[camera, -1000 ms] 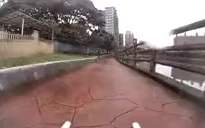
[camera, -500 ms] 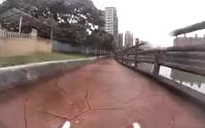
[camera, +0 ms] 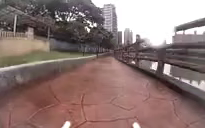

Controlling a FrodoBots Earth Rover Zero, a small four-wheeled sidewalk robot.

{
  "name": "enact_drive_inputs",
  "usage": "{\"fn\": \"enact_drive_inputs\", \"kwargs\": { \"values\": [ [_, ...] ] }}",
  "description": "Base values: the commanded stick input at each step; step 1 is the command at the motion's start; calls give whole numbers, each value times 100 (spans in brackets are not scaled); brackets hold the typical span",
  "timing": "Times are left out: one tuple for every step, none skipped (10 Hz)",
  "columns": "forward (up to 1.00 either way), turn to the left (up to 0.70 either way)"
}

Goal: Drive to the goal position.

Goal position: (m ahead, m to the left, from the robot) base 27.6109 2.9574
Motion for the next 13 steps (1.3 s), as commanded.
{"fn": "enact_drive_inputs", "kwargs": {
  "values": [
    [50,0],
    [50,0],
    [50,0],
    [50,0],
    [50,0],
    [50,0],
    [50,0],
    [50,0],
    [50,0],
    [50,0],
    [50,0],
    [50,0],
    [50,0]
  ]
}}
